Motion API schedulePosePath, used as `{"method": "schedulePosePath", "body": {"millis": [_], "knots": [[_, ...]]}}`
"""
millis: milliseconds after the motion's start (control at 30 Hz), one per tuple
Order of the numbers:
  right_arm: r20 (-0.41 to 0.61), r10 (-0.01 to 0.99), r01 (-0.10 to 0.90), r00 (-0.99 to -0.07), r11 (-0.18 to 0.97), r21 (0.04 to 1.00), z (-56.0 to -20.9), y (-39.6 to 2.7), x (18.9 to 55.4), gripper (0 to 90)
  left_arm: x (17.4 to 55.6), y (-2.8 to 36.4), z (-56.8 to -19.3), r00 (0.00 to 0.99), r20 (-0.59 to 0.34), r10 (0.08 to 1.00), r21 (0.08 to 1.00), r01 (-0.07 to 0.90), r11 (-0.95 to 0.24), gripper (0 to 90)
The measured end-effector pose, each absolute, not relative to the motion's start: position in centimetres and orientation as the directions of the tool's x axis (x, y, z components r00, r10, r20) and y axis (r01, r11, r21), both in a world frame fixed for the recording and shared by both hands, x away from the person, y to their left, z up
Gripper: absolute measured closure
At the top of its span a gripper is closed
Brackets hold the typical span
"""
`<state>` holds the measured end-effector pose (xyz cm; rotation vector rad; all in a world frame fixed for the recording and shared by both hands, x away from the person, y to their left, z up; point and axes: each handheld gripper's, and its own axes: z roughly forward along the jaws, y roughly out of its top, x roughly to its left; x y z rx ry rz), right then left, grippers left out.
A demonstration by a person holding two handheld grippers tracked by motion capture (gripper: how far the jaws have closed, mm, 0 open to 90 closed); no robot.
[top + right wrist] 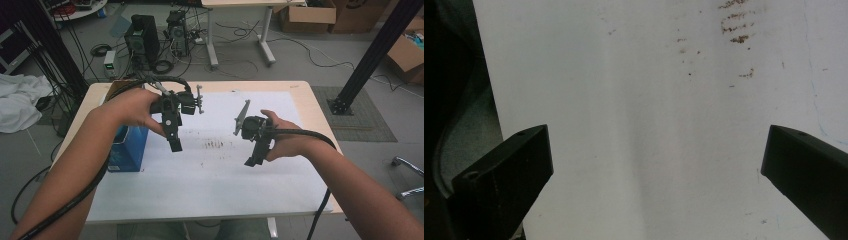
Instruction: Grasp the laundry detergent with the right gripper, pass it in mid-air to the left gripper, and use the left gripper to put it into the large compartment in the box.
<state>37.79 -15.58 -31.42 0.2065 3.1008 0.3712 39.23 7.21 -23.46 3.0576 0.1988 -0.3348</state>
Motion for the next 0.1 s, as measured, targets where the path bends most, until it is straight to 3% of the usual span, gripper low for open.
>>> {"method": "schedulePosePath", "body": {"millis": [100], "knots": [[0.004, 0.133, 0.130, -0.991, 0.964, 0.234, -31.42, -15.65, 37.77, 0.0, 39.26, 7.26, -23.42, 0.967, -0.221, 0.124, 0.049, 0.138, -0.989, 0.1]]}}
